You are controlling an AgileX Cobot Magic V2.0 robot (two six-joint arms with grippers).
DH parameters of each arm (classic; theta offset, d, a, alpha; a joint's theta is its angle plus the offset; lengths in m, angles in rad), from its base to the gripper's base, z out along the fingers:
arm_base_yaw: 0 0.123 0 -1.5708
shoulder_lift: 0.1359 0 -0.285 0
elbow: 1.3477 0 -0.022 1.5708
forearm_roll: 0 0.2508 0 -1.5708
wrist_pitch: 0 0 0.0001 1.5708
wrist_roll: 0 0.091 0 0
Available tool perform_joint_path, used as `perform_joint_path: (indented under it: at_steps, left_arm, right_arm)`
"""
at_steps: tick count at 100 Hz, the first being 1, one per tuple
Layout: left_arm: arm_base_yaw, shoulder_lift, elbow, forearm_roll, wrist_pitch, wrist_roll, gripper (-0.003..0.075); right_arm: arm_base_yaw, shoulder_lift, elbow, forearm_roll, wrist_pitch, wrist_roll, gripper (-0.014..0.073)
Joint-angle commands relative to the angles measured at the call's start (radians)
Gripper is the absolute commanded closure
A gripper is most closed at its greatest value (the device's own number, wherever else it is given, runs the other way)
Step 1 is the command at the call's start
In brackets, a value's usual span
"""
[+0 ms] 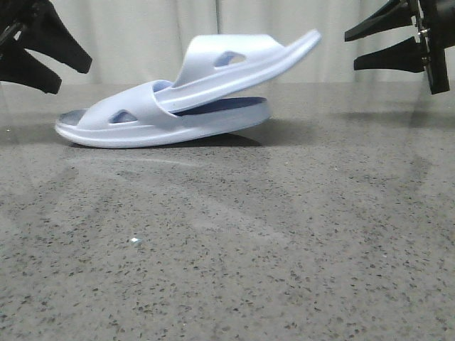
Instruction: Insert blue slippers together front up
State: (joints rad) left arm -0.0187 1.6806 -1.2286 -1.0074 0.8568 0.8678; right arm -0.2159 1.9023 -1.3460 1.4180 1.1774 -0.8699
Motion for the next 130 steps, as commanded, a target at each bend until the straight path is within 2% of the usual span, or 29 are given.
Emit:
perform_joint_path:
  at_steps: [1,9,16,21,29,35,55,65,77,87,95,104,113,130]
  left_arm:
    - [0.004,-0.044,-0.048,-0.009,-0.024,0.007,0.0212]
    - [0.018,-0.049,-0.074,0.022,-0.004,0.007,0.0238]
    - [0.037,-0.058,-0.095,0.028,0.022,0.007,0.0301]
    - [0.052,-0.070,-0.100,0.028,0.028,0.007,0.0379]
    - [0.065,-0.103,-0.100,0.035,0.028,0.007,0.0559]
    - [0.067,-0.129,-0.100,0.042,0.024,0.018,0.0700]
    - [0.037,-0.262,-0.078,0.058,-0.100,0.030,0.0705]
    - [-0.003,-0.355,-0.018,0.058,-0.261,0.054,0.0705]
    - [-0.085,-0.482,0.101,0.058,-0.440,0.132,0.0705]
    - [-0.142,-0.577,0.218,0.040,-0.541,0.132,0.0705]
    - [-0.169,-0.654,0.296,0.028,-0.596,0.132,0.0705]
    - [-0.177,-0.742,0.376,0.017,-0.610,0.132,0.0705]
    - [-0.177,-0.844,0.463,-0.019,-0.627,0.154,0.0705]
    - [-0.177,-1.061,0.644,-0.101,-0.684,0.211,0.0705]
  right_arm:
    - [-0.005,-0.052,-0.030,0.067,0.132,-0.004,0.0350]
    - [-0.008,-0.058,-0.030,0.061,0.132,-0.004,0.0356]
    - [-0.014,-0.072,-0.030,0.038,0.132,-0.004,0.0428]
    - [-0.018,-0.084,-0.030,0.015,0.132,-0.011,0.0515]
    - [-0.023,-0.123,-0.030,-0.038,0.129,-0.042,0.0698]
    - [-0.023,-0.156,-0.030,-0.077,0.111,-0.044,0.0675]
    - [-0.005,-0.348,-0.001,-0.213,-0.086,-0.071,0.0670]
    - [0.019,-0.469,0.063,-0.281,-0.232,-0.071,0.0670]
    - [0.054,-0.612,0.208,-0.284,-0.423,-0.101,0.0671]
    - [0.091,-0.714,0.362,-0.248,-0.519,-0.208,0.0671]
    - [0.105,-0.794,0.481,-0.158,-0.566,-0.283,0.0671]
    - [0.105,-0.886,0.620,-0.029,-0.588,-0.399,0.0671]
    - [0.105,-0.983,0.748,0.040,-0.590,-0.505,0.0671]
    - [0.105,-1.199,0.938,0.098,-0.626,-0.543,0.0672]
